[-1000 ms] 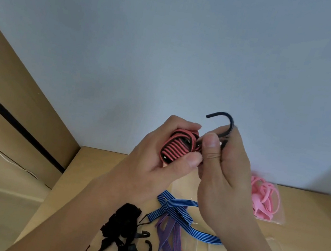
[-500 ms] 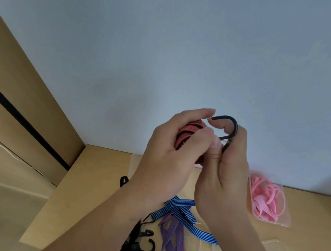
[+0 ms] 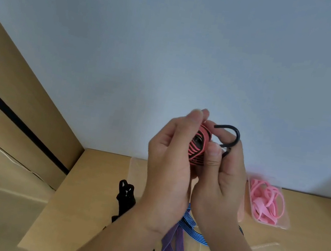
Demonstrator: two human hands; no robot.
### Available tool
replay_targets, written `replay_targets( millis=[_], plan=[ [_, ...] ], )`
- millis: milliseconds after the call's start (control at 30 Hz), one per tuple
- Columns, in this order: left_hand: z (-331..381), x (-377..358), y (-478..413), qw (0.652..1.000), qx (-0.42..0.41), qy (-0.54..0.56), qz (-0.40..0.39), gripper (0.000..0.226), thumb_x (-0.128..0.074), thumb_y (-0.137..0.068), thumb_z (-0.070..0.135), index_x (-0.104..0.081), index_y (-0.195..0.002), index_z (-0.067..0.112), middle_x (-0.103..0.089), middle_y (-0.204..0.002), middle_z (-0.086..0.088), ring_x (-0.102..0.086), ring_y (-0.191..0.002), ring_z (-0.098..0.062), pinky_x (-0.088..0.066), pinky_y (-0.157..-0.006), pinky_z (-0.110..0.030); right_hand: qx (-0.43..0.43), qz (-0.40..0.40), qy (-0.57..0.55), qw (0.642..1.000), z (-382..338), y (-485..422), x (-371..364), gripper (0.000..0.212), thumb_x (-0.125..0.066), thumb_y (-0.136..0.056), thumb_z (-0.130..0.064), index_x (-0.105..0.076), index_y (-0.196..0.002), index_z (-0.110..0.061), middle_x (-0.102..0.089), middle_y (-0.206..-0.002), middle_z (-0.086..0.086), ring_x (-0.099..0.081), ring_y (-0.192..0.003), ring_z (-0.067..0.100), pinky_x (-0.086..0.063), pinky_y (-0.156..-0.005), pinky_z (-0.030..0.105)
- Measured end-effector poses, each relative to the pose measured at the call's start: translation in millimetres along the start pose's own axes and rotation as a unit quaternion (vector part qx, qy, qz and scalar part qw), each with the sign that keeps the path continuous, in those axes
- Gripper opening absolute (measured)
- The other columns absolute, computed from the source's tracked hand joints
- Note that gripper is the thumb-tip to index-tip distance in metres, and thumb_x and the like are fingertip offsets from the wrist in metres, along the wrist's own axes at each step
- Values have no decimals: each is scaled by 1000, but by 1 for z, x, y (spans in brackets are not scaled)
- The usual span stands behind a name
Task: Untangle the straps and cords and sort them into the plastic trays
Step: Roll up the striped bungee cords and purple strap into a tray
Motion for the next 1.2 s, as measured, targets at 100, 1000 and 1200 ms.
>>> replay_targets(
  millis=[100, 1000, 1200],
  plan=[
    [-9, -3, 0, 998, 38, 38, -15, 30, -77, -68, 41, -77, -91, 22, -72, -102, -4, -68, -96, -21, -51, -101, -45, -1, 26, 4, 1000, 7, 2, 3, 21, -38, -104, -26, -55, -117, -26, -69, -102, -17, -69, -90, 13, -54, -74, 35],
    [-6, -11, -2, 996, 39, 32, 74, 19, -78, -85, 24, -75, -102, 17, -68, -87, 2, -65, -78, -13, -55, -81, -29, 2, 26, 49, 998, 17, -2, 4, 23, -38, -103, -31, -58, -107, -42, -66, -85, -18, -60, -69, 10, -50, -61, 33],
    [-5, -3, -7, 998, 54, -33, -1, 44, -66, -76, 19, -69, -119, 31, -70, -87, 5, -65, -78, -14, -53, -74, -32, -3, -9, 21, 1000, 20, -9, 12, 21, -40, -104, -29, -59, -112, -33, -66, -92, -17, -63, -77, 10, -51, -67, 31]
  ],
)
Point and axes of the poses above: each hand's wrist, its own y-axis away from the middle knuckle, its own x-axis out of the back of the hand, z = x × y, the point moved 3 cm from there along -y, towards the middle knuckle
